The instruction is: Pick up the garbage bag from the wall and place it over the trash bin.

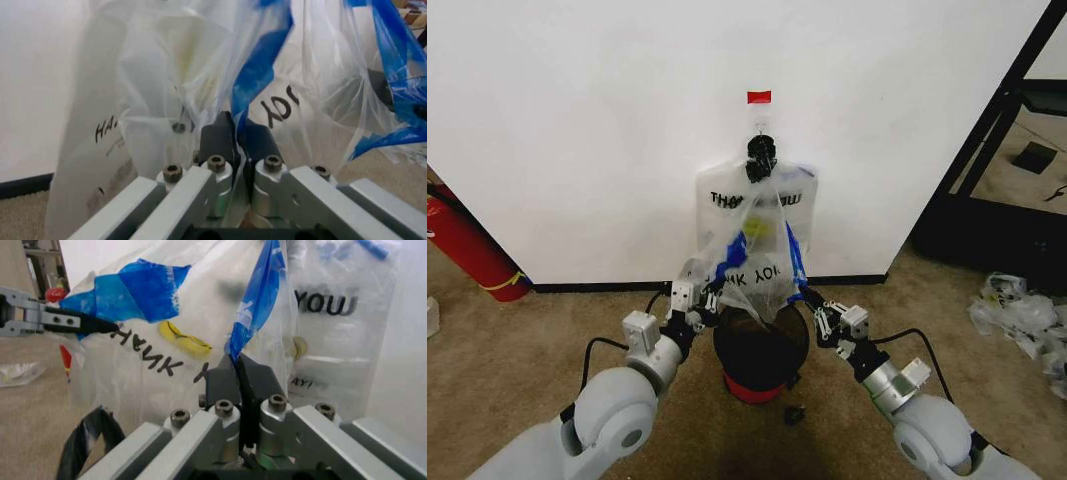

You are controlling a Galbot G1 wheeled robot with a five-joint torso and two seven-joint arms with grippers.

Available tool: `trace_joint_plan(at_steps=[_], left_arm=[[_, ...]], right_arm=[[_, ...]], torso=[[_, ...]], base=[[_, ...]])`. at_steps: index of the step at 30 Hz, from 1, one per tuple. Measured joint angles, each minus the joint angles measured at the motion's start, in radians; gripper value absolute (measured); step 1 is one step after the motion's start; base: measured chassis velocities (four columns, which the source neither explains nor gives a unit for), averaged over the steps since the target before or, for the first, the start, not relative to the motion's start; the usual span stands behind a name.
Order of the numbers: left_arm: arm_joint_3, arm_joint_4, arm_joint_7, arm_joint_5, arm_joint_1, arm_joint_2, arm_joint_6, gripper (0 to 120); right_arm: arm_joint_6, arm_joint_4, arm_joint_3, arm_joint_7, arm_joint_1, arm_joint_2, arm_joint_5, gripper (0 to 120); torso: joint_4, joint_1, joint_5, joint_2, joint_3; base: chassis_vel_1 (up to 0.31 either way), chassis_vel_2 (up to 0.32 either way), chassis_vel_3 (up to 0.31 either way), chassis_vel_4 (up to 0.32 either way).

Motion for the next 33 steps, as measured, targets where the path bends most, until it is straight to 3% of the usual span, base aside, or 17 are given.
trace_joint_plan(at_steps=[14,21,28,33], left_arm=[[-0.050,-0.056,0.016,0.037,0.101,0.010,-0.021,0],[-0.061,-0.169,-0.002,-0.046,-0.026,0.030,-0.029,0],[-0.028,-0.211,-0.012,-0.152,-0.185,0.055,-0.035,0],[-0.016,-0.218,-0.027,-0.180,-0.215,0.052,-0.030,0]], right_arm=[[0.029,0.062,0.026,-0.015,-0.096,-0.011,-0.042,0],[-0.037,0.241,0.117,0.070,-0.061,-0.008,0.064,0],[-0.099,0.378,0.282,0.115,-0.053,-0.028,0.179,0],[-0.121,0.413,0.324,0.133,-0.054,-0.035,0.216,0]], torso=[[-0.0005,0.000,0.0001,0.000,0.000],[-0.0004,0.000,0.0000,0.000,0.000],[-0.0008,0.000,0.0001,0.000,0.000],[-0.0006,0.000,0.0001,0.000,0.000]], base=[[0.000,0.000,0.000,0.000],[0.000,0.000,0.000,0.000],[0.000,0.000,0.000,0.000],[0.000,0.000,0.000,0.000]])
